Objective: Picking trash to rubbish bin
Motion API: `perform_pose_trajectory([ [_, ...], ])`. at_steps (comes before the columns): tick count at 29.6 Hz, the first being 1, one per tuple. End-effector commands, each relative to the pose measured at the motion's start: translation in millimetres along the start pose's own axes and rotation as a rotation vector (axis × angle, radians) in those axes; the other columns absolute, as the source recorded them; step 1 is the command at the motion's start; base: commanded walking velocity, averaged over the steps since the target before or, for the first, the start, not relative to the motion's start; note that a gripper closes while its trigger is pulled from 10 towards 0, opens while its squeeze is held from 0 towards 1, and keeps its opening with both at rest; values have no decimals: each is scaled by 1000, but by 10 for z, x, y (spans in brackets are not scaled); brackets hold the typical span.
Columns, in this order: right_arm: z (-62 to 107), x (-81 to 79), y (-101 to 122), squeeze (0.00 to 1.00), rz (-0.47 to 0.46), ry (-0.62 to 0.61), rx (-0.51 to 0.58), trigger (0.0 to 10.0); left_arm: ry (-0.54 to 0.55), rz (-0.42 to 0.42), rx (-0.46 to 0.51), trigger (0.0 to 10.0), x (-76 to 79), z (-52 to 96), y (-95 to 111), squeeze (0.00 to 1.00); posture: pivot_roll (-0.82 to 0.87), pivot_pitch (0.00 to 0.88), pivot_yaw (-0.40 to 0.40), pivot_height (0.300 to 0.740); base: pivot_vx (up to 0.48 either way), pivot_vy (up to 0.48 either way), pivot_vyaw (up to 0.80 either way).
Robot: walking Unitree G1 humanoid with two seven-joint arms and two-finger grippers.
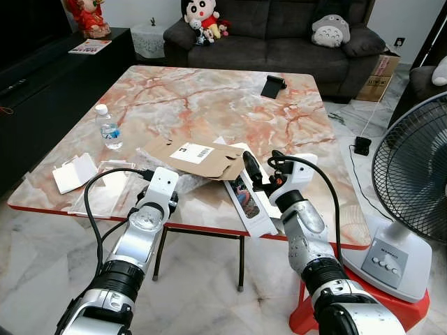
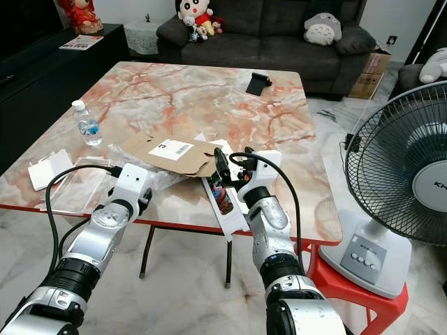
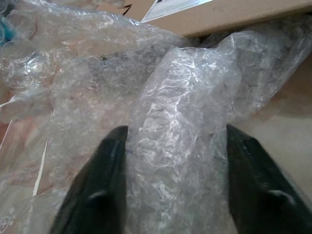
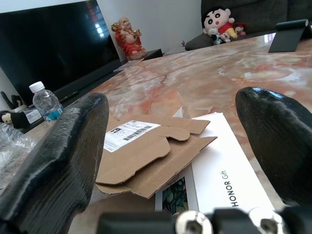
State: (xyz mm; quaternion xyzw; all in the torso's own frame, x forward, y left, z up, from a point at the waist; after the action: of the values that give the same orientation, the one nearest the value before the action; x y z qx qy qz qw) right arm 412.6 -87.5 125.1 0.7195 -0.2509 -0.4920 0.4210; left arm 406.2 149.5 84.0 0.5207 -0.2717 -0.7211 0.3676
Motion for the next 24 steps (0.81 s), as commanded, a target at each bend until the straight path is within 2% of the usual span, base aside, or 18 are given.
perform_pose_trajectory([
  [1, -28, -31, 19, 0, 7, 10, -1, 10000, 9, -7, 9, 0, -44, -7, 39, 0, 62, 8, -37, 740, 0, 0, 0],
  [14, -10, -7, 22, 0, 13, 7, 0, 10000, -25, -17, 29, 0, -7, 69, 62, 0, 49, 0, -18, 740, 0, 0, 0],
  [19, -20, -33, 9, 0, 14, 20, -8, 10000, -98, 3, 56, 0, 39, 133, 128, 0, 52, 0, -19, 740, 0, 0, 0],
  [24, -34, -50, 15, 0, 13, 28, -9, 10000, -130, 9, 82, 0, 6, 210, 200, 0, 56, 0, -22, 740, 0, 0, 0],
])
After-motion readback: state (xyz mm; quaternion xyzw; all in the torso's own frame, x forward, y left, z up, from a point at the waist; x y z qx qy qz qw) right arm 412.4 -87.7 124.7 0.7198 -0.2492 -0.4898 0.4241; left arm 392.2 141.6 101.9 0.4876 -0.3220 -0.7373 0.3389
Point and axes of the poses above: a point about 5 cm out from each wrist's last joint towards the gripper, its own z axis pointing back from the gripper into the wrist, its own y axis along the axis of the wrist's last joint, x = y × z, the point moved 6 cm from there along -z, pointing out of the wrist towards the gripper, and after that the axes turned 14 degrees about -z, right-handed, at the moved point
